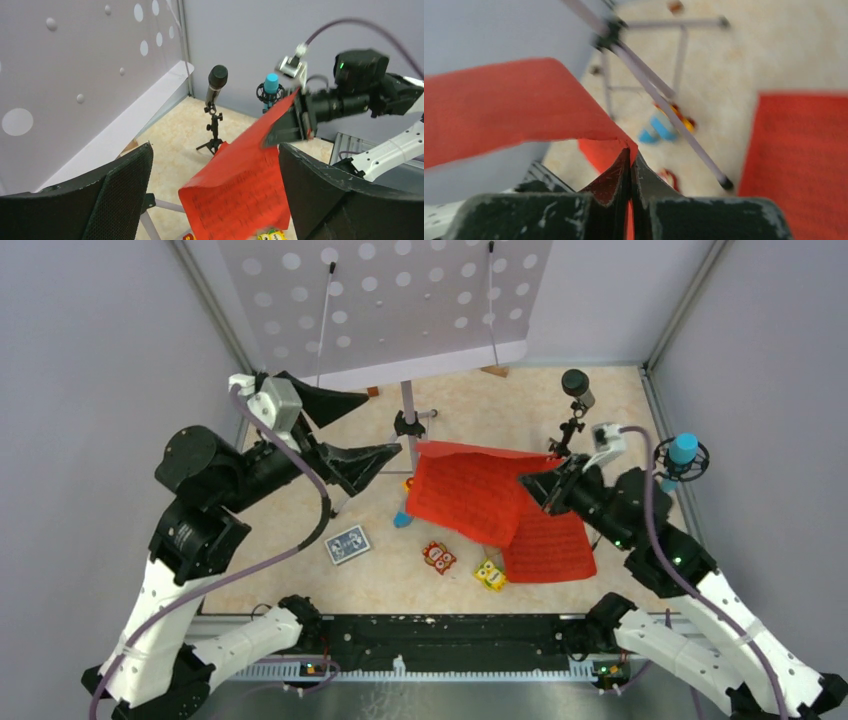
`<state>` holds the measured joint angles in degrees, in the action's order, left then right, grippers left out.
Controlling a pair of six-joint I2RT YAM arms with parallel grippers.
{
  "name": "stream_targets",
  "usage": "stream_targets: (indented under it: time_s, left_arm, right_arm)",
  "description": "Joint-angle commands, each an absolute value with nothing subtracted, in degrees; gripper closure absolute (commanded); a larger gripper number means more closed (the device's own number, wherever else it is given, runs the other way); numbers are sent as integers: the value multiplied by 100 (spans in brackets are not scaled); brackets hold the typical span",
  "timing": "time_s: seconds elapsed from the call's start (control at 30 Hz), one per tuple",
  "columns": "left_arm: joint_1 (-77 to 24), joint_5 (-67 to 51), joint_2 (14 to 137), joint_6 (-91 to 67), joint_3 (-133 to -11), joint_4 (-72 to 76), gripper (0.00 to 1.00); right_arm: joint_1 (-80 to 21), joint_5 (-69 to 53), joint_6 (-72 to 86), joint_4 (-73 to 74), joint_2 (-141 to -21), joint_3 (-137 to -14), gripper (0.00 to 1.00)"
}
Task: Pack up the instrument practice props
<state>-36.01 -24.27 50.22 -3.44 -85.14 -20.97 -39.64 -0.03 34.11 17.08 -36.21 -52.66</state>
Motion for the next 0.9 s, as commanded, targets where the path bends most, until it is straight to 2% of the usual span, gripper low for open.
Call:
stream_targets:
  time_s: [0.0,0.13,0.33,0.67,0.87]
  left_arm:
    - [-3595,-2133,5310,-464,-8785,-2290,1]
    - [-3593,-1905,5267,-291,-8946,-2528,1]
    - [-3589,-1713,5189,-156,-8977,-2763,1]
    - [-3594,-1597,5061,-94,-8841,-2952,1]
    - [-3594,-1514,4983,-45,-8820,-3069,2]
  right_arm:
    - [-3920,1189,4794,3843,-3669,-4517,100]
    - [-3567,1394,4613,4422,-3974,-4526,100]
    - [-2953,1140,3447,4726,-5147,-5240,100]
    - [-2918,1592,2109,5426,-7095,-6805,100]
    - [-2918,1409,1731,5659,-7508,-6922,100]
